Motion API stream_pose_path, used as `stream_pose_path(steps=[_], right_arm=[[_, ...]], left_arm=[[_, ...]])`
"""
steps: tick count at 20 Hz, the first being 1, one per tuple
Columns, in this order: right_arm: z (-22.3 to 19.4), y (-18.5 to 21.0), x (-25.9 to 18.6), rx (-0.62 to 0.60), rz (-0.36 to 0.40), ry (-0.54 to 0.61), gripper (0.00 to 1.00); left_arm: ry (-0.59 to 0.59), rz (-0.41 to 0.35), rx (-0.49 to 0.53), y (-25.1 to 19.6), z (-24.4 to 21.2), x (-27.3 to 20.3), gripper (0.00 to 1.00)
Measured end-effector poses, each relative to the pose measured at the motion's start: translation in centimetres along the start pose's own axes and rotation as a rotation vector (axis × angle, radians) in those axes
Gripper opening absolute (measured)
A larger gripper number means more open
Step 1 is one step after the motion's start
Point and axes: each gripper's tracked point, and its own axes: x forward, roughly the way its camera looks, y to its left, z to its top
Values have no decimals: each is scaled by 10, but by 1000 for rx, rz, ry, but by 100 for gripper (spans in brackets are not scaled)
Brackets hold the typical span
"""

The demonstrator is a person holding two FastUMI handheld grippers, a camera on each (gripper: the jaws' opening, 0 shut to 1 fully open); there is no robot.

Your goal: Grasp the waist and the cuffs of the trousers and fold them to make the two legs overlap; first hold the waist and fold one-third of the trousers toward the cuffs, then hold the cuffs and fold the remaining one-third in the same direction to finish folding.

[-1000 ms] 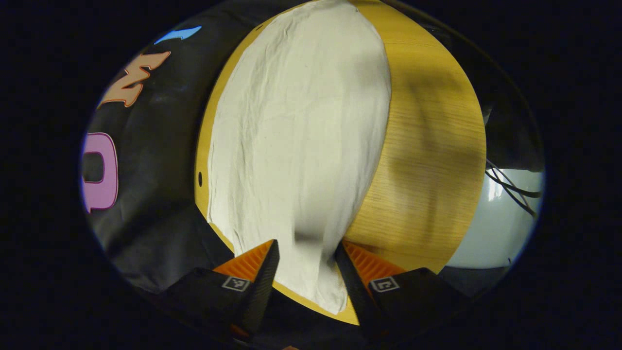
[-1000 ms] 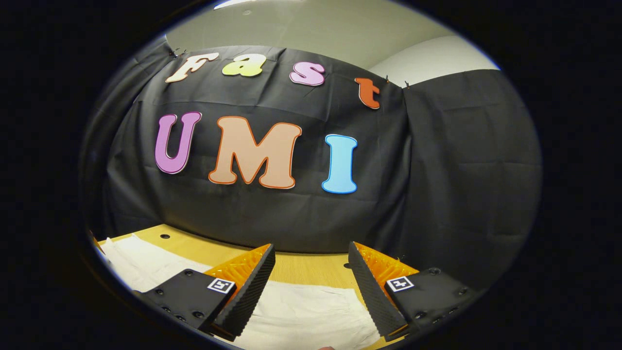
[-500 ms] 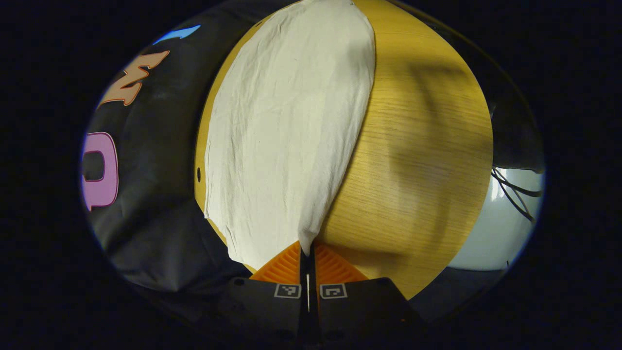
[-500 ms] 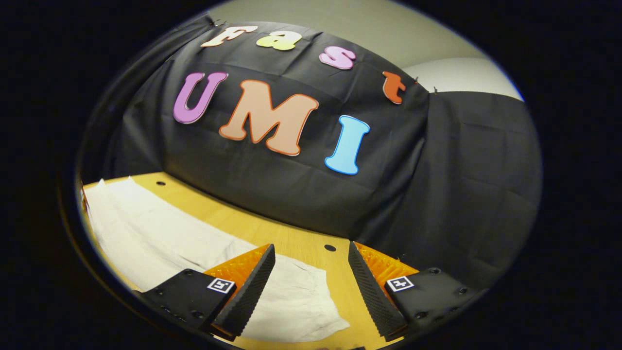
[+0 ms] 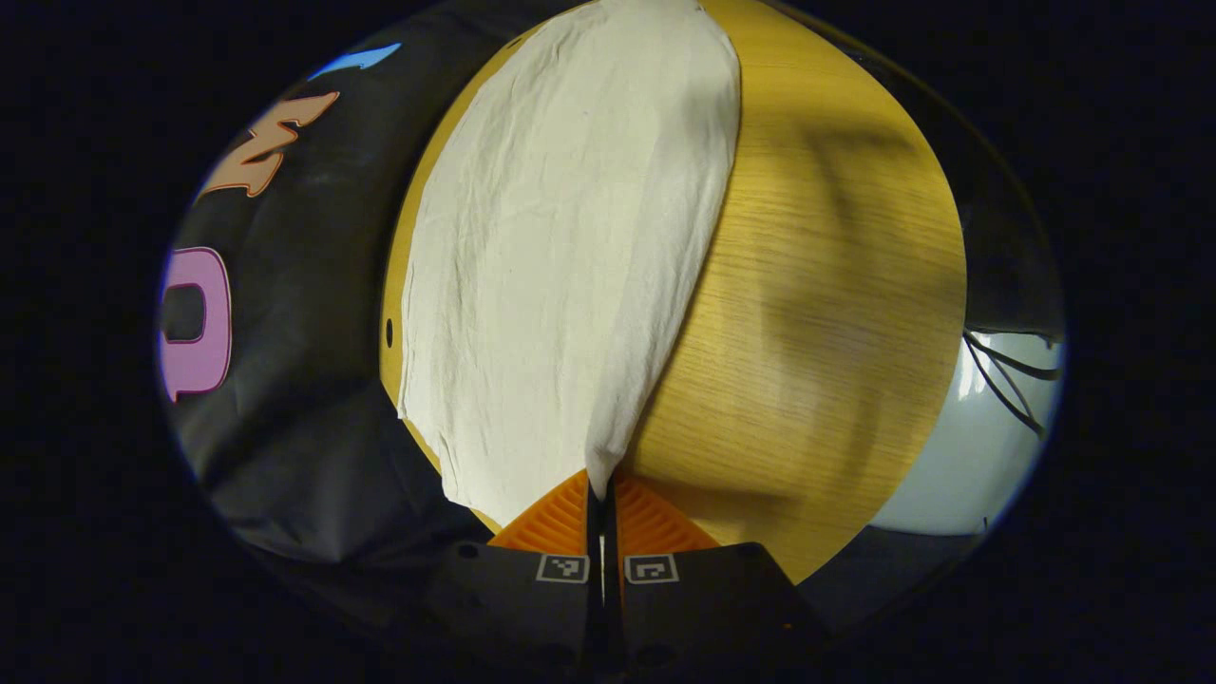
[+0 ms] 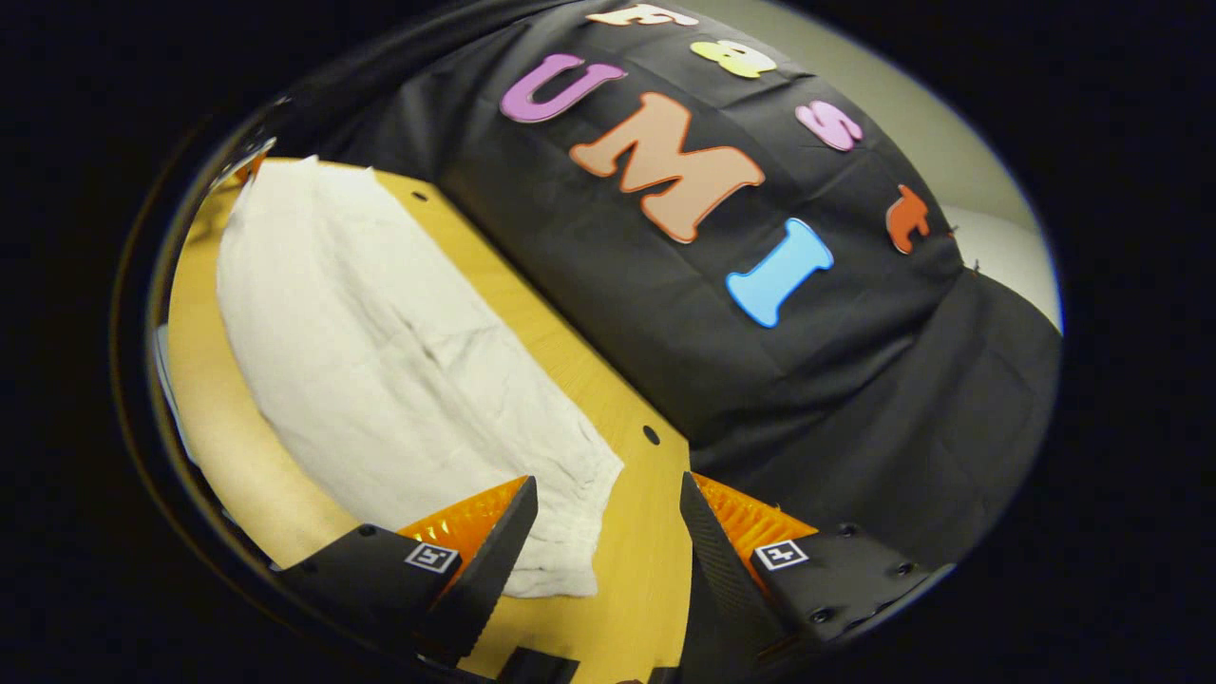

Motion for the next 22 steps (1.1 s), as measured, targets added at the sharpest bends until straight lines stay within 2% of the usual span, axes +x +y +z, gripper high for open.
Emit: stream_pose_path(steps=[4,9,15,16,17,21,22], right_arm=[[-35,25,-1,-163,122,43,98],[-73,50,-2,-298,244,104,97],[-97,77,1,-460,356,129,99],[-98,77,4,-491,357,120,100],[-95,78,8,-504,361,113,95],[-95,77,26,-473,382,126,93],[-97,79,30,-467,394,138,90]], left_arm=[[2,11,3,1,-2,2,0],[6,18,4,1,-1,1,0],[19,19,15,1,-2,2,0],[24,19,18,1,-3,2,0],[26,18,19,2,-2,2,0],[37,19,7,1,-3,3,0],[41,20,1,0,-4,2,0]])
